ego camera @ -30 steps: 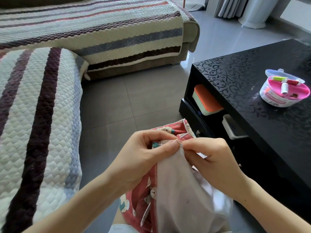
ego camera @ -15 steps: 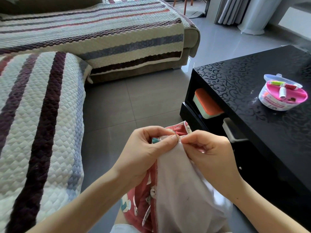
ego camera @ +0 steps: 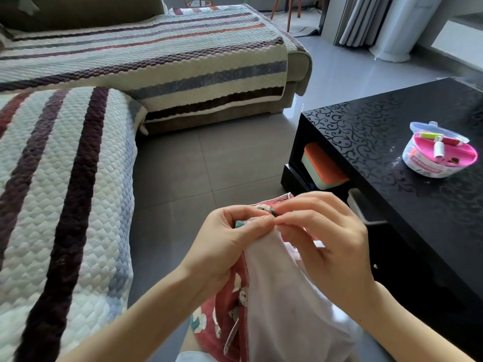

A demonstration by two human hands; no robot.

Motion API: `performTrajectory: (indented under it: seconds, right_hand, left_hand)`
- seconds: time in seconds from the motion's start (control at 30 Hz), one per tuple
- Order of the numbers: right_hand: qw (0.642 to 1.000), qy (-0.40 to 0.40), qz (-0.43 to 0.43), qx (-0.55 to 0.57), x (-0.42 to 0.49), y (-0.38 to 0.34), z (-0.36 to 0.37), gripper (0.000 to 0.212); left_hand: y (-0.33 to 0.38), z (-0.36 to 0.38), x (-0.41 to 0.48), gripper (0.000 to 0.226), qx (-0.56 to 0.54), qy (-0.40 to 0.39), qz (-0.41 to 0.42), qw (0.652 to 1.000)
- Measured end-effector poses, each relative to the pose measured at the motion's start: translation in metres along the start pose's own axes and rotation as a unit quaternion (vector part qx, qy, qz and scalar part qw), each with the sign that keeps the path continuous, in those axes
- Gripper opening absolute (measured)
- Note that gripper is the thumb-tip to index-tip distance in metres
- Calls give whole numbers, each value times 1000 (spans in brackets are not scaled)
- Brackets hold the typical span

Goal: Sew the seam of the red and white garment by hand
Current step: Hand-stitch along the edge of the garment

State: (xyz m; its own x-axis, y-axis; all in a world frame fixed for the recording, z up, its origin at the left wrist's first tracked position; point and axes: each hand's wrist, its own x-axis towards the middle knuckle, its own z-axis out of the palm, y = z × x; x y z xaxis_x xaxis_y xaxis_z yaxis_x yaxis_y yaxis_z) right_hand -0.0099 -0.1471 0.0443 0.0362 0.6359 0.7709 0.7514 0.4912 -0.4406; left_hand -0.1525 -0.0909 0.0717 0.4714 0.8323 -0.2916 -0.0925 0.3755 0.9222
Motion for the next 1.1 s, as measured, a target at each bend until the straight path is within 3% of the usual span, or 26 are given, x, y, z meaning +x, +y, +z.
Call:
performTrajectory:
  seconds: [0.13, 0.27, 0.37, 0.43, 0.6, 0.67, 0.73, 0.87, 0.97, 1.1]
  right_hand:
    - [998, -5, -39, 58, -4, -6, 2, 12]
    - [972, 39, 45, 228, 2, -12, -13, 11]
    - [935, 66, 157, 311, 15, -7, -23, 8]
    - [892, 53, 220, 391, 24, 0, -29, 8]
    - [727, 17, 319, 608, 41, 17, -47, 9]
    - [700, 11, 337, 629, 46, 24, -52, 11]
    - [725, 12, 362, 586, 50, 30, -54, 17]
    - [824, -2, 392, 409, 47, 36, -45, 21]
    - [850, -43, 401, 340, 40, 37, -36, 17]
    - [877, -105, 361, 298, 36, 33, -23, 12]
  left_hand:
    - [-1, 1, -2, 6, 28, 5, 17, 999]
    - [-12, -6, 2, 18, 86, 72, -4, 994]
    - [-14, -13, 4, 23, 77, 48, -44, 995]
    - [-8, -18, 6, 18, 45, 0, -72, 996]
    - [3, -31, 17, 9, 21, -46, -104, 993]
    - [4, -33, 20, 9, 16, -53, -116, 992]
    - [6, -34, 21, 10, 8, -59, -125, 990]
    - [13, -37, 26, 5, 11, -104, -124, 987]
    - [24, -42, 32, 23, 66, -161, -113, 978]
    - [44, -40, 39, 18, 110, -142, -92, 979]
